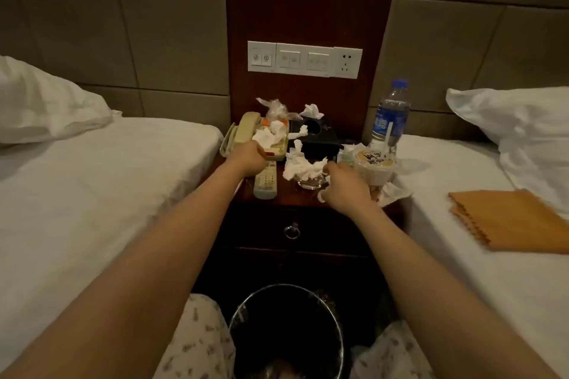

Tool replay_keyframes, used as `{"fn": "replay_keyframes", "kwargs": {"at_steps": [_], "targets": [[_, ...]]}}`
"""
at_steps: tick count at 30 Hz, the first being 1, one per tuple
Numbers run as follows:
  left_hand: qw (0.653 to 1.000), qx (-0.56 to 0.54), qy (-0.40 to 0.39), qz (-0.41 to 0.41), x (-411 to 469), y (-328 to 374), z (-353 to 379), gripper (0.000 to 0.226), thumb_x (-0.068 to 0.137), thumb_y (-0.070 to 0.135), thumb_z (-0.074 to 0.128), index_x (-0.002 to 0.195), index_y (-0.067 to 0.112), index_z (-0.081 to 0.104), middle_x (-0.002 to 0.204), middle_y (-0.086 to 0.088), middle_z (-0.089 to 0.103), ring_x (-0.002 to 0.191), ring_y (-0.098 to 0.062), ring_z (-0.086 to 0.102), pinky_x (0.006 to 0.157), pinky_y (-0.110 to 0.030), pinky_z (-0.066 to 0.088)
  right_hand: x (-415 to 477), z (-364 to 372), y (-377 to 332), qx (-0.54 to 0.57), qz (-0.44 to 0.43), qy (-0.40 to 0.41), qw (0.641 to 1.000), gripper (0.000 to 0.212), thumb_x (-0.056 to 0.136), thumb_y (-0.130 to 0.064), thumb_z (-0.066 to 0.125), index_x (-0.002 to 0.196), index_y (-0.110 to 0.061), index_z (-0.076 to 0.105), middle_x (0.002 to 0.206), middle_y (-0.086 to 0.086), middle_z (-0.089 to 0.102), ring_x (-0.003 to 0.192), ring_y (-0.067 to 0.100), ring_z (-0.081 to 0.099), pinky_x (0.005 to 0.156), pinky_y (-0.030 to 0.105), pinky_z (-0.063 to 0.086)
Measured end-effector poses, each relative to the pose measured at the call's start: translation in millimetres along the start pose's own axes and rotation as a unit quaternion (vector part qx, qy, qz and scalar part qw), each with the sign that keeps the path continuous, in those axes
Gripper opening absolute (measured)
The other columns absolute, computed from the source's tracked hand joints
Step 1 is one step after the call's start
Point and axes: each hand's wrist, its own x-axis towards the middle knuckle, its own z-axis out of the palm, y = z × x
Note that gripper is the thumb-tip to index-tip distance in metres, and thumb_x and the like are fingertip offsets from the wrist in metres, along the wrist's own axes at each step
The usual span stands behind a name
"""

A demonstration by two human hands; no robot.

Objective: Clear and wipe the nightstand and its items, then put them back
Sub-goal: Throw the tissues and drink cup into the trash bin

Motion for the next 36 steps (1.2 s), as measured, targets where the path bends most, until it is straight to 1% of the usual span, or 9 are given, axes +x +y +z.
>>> {"fn": "replay_keyframes", "kwargs": {"at_steps": [4,10,17,20,24,29,32,34,36], "targets": [[0.995,0.077,0.05,-0.028,6.9,-18.1,10.1,0.035,0.088,0.016,0.052,0.124,0.013,0.052,0.13,-0.014,0.05,0.117,-0.03,0.05,0.094,-0.041,0.048,-0.9,22.5,4.9,0.002,0.021,-0.011,1.0,0.048,0.092,-0.015,0.05,0.137,-0.013,0.035,0.143,0.013,0.031,0.128,0.033,0.038,0.094,0.044,0.043],[0.997,0.074,0.029,-0.026,19.0,-30.7,16.9,0.03,0.092,0.015,0.049,0.122,0.016,0.054,0.128,-0.013,0.053,0.113,-0.03,0.053,0.093,-0.042,0.049,12.7,44.0,8.0,0.002,0.054,0.062,0.997,0.047,0.09,0.002,0.045,0.136,-0.008,0.037,0.12,0.018,0.057,0.106,0.033,0.057,0.081,0.04,0.05],[0.999,0.005,0.035,-0.024,21.0,-38.2,22.5,0.023,0.091,0.018,0.055,0.112,0.012,0.061,0.118,-0.013,0.061,0.105,-0.029,0.059,0.09,-0.04,0.05,-10.0,32.4,-5.5,0.262,0.003,0.193,0.946,0.02,0.083,-0.004,0.054,0.101,-0.01,0.059,0.09,0.002,0.06,0.083,0.017,0.057,0.068,0.028,0.044],[0.998,0.04,0.048,-0.009,18.9,-38.1,22.5,0.021,0.09,0.017,0.056,0.11,0.017,0.063,0.119,-0.011,0.062,0.11,-0.029,0.057,0.093,-0.043,0.048,-30.4,36.4,-9.5,0.361,-0.038,0.022,0.932,0.016,0.083,-0.005,0.057,0.077,-0.019,0.059,0.074,-0.002,0.062,0.068,0.011,0.057,0.06,0.02,0.045],[0.995,0.077,0.068,0.002,14.5,-40.6,23.9,0.019,0.088,0.014,0.056,0.106,0.019,0.064,0.117,-0.009,0.062,0.111,-0.028,0.056,0.093,-0.041,0.047,-44.3,56.2,-3.4,0.312,-0.042,-0.221,0.923,0.018,0.082,-0.002,0.058,0.091,-0.016,0.062,0.075,-0.004,0.058,0.068,0.007,0.053,0.061,0.017,0.042],[0.985,-0.112,0.108,0.07,-19.4,-18.5,13.8,0.01,0.085,0.015,0.056,0.093,0.012,0.062,0.089,-0.003,0.061,0.085,-0.018,0.056,0.076,-0.028,0.044,-47.1,78.7,6.2,0.249,-0.013,-0.355,0.901,0.016,0.084,-0.006,0.059,0.095,-0.017,0.063,0.079,-0.001,0.057,0.072,0.012,0.054,0.065,0.026,0.046],[0.966,-0.16,-0.1,0.178,-50.8,-4.0,7.7,0.019,0.088,0.004,0.052,0.075,0.016,0.058,0.076,0.004,0.054,0.071,-0.006,0.05,0.071,-0.02,0.039,-47.6,82.5,9.0,0.188,-0.005,-0.412,0.892,0.02,0.085,-0.008,0.06,0.103,-0.017,0.063,0.089,-0.003,0.055,0.084,0.014,0.055,0.064,0.025,0.048],[0.929,-0.075,-0.306,0.194,-67.0,-3.8,13.5,0.025,0.089,0.002,0.051,0.073,0.02,0.057,0.076,0.007,0.055,0.071,-0.003,0.051,0.07,-0.016,0.04,-49.3,83.8,10.0,0.161,0.012,-0.438,0.884,0.024,0.087,-0.009,0.06,0.11,-0.015,0.062,0.097,-0.001,0.056,0.092,0.017,0.055,0.063,0.021,0.048],[0.905,0.012,-0.39,0.171,-75.0,-10.6,32.4,0.02,0.088,0.003,0.052,0.077,0.018,0.06,0.075,0.009,0.056,0.069,-0.002,0.052,0.069,-0.017,0.044,-51.7,86.3,10.8,0.149,0.025,-0.456,0.877,0.027,0.089,-0.009,0.058,0.116,-0.013,0.061,0.105,0.002,0.055,0.095,0.019,0.056,0.061,0.02,0.048]]}}
